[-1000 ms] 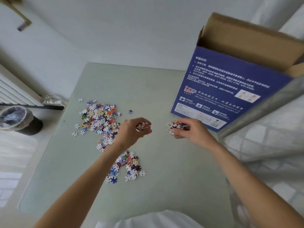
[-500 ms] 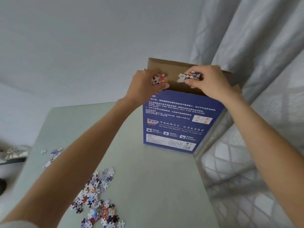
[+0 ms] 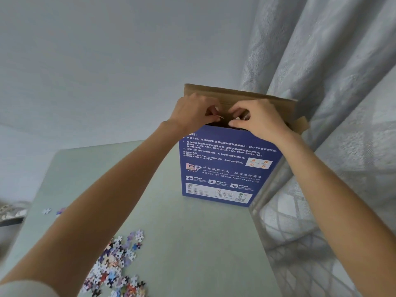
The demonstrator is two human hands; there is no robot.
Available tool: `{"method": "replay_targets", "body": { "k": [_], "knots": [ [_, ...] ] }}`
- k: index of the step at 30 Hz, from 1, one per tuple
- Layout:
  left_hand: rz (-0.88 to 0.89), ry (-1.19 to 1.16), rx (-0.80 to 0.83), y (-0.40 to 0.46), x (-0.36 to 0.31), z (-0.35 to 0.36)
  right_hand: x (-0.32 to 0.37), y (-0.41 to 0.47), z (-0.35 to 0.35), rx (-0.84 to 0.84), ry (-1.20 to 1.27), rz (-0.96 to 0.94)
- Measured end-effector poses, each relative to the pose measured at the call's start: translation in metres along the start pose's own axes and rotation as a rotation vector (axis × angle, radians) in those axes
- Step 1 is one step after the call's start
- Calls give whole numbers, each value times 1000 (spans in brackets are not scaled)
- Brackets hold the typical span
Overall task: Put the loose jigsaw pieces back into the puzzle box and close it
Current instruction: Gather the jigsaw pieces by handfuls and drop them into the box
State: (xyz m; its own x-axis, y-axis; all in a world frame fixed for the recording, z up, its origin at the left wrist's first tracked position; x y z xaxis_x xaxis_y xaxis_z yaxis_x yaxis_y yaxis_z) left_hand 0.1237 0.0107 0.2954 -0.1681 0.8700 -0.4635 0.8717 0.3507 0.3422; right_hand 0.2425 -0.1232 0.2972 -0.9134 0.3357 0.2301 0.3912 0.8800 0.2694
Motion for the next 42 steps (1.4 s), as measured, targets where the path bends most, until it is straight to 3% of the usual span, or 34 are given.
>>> {"method": "replay_targets", "body": {
  "k": [9,11,15,18,24,30,33,38,42],
  "knots": [
    [13,7,22,-2,-2,-6,10,-5,0,-62,-83,-34],
    [78,-28,-70,-9,-4,-10,14,-9,-2,-164,-99,-56],
    [380,-52,-390,-52,-5,-14,37,-32,1,-503,-110,-196],
    [420,-60,-453,-103,14,-5,63,-57,31,-596,-110,-320],
    [-48,-94,-392,-240,87,11,129,-96,142,-307,22,-419],
    [-622,-112,-245,-389,179,26,181,-121,273,202,176,-316],
    [-820,-101,-217,-449,220,37,199,-137,329,421,157,-234],
    [-1049,150,-219,-506,285,38,225,-130,391,523,100,-129],
    [-1183,142,-238,-526,328,45,251,-111,435,559,15,-96]
  ]
}}
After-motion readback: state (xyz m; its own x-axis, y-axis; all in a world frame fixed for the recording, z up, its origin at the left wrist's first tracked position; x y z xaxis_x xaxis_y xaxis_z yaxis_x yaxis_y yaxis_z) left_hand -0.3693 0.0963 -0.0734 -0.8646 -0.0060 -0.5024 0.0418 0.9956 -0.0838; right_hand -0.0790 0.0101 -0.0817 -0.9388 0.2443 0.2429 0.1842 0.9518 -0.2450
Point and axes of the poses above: each hand's wrist, its own y-axis towards the middle knuckle, its own z-axis out of the palm, x = y × z, the point moved 2 cm from there along y, towards the middle knuckle, and after that the axes turned 14 degrees about -y, right-handed, at the moved point
